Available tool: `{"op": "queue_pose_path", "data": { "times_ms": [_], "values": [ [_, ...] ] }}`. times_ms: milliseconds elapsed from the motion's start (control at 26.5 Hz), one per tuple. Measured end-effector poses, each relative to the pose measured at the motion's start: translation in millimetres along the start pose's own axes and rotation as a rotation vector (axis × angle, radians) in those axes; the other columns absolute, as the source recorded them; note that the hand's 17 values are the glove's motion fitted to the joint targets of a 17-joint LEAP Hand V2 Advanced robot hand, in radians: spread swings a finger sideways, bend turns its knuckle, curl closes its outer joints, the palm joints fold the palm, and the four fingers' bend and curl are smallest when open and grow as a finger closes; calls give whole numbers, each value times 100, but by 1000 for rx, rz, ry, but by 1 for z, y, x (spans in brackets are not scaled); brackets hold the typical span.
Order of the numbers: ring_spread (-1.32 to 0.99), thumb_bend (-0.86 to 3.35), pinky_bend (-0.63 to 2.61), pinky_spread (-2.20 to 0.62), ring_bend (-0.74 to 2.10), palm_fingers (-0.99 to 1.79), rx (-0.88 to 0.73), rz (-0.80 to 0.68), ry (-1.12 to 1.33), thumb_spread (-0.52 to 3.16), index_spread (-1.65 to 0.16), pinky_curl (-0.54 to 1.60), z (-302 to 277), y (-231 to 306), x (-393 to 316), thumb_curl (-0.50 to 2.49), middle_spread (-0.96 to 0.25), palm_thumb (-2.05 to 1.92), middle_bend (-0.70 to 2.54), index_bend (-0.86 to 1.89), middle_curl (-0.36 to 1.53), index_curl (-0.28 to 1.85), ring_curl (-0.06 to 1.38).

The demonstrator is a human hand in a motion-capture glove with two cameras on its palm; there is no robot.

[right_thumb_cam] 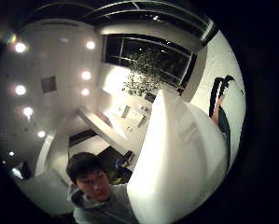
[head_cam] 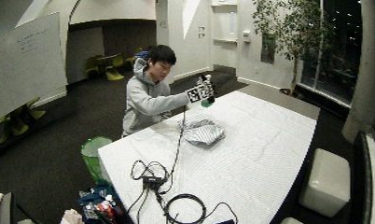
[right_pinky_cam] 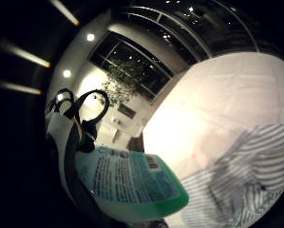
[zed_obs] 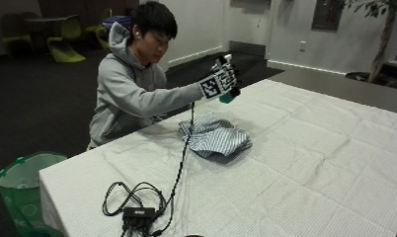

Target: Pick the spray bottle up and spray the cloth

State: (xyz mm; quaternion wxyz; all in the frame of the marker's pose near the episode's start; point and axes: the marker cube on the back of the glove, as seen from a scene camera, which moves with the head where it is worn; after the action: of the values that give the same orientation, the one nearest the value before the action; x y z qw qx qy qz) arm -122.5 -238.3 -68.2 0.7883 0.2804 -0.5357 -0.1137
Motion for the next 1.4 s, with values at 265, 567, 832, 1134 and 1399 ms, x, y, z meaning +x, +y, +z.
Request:
{"op": "queue_pose_path", "data": {
  "times_ms": [265,567,832,1134,1399],
  "values": [
    [-19,-3,36,-25,56,138,-210,-6,30,13,-17,40,61,30,63,76,-4,92,63,53,49,56,46],
    [-18,-3,37,-26,54,137,-371,25,73,14,-16,40,99,51,114,76,-4,92,60,53,48,57,45],
    [-16,-3,42,-23,47,117,-343,12,168,20,-15,41,111,35,123,77,-5,90,53,46,46,55,42],
    [-10,-3,57,-4,38,30,-430,53,204,54,-26,48,58,56,87,75,-6,89,27,4,40,45,43],
    [-8,-3,59,5,37,24,-434,52,221,70,-32,42,-13,101,48,70,-6,85,20,6,36,32,37]
  ]
}}
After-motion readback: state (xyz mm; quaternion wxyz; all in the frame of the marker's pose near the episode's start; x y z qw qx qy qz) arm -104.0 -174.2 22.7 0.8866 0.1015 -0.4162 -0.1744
